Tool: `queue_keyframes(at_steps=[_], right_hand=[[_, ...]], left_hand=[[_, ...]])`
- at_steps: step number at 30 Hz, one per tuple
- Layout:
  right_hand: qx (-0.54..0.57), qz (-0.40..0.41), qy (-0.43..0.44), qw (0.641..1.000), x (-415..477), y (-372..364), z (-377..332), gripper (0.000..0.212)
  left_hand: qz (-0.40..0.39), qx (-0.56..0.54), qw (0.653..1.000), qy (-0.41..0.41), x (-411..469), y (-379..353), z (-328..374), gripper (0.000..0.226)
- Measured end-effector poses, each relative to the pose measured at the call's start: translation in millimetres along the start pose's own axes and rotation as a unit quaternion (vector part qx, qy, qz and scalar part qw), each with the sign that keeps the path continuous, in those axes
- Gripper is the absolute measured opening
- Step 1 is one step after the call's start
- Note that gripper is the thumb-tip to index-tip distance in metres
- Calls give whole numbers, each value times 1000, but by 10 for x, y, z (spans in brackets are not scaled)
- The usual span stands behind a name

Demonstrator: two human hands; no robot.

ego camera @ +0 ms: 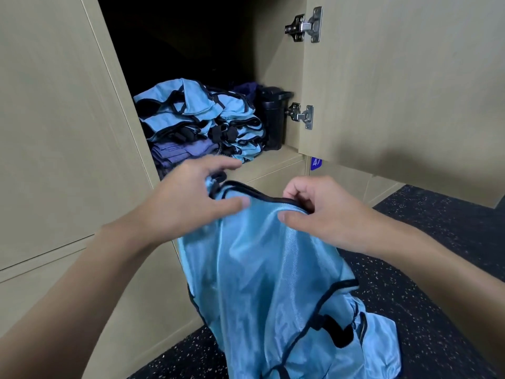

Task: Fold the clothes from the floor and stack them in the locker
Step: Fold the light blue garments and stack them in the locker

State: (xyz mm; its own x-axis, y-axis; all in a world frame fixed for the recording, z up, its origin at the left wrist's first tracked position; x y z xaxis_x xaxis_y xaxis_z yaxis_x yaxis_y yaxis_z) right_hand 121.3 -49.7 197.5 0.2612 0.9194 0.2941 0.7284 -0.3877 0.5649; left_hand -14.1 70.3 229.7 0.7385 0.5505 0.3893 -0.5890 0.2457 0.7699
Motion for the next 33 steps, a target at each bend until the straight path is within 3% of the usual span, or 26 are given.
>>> queue_keyframes(at_steps=[1,3,11,15,20,23,25,29,30,33], right_hand=[[6,4,6,1000,-1,-9,-22,19],[14,5,16,1000,-3,-26,-51,19],[20,-19,25,999,-32,-67,-66,20],[17,-22,18,999,-27,-43,-63,21],[21,-54,-36,998,-52,1,20,20],[22,-33,-30,999,-42,79,29,19],[23,-24,-26,999,-37,98,11,21],[54,-40,-13,998,-48,34,-71,26],[54,-45,-8,998,-48,17,-91,26],[59,-55,-4,997,-44,-20,-102,28]], left_hand=[[-38,-19,999,-8,-21,-95,62,77],[-100,-47,994,-20,-63,-280,173,90],[-132,-146,980,-17,-98,-505,226,40],[-115,-130,985,-18,-59,-443,233,9],[-11,-22,1000,3,44,-104,17,8],[7,27,999,16,51,-17,-107,9],[-10,-1,999,37,32,-56,-142,5],[-113,-79,990,3,-73,-356,147,61],[-146,-115,982,-17,-111,-454,253,62],[-187,-168,968,-26,-168,-630,333,35]])
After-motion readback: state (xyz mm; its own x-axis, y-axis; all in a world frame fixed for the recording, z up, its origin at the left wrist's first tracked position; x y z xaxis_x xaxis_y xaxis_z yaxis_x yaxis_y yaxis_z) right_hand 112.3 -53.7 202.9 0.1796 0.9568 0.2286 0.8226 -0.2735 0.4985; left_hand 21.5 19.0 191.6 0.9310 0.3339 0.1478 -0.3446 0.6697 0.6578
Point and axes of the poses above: each hand's wrist, its own x-axis towards the middle knuckle, its own y-axis out of the back of the hand, z = x × y, the point moved 8 cm from there along x, towards the middle knuckle, and after that the axes turned 3 degrees about z, right-handed, at the moved point
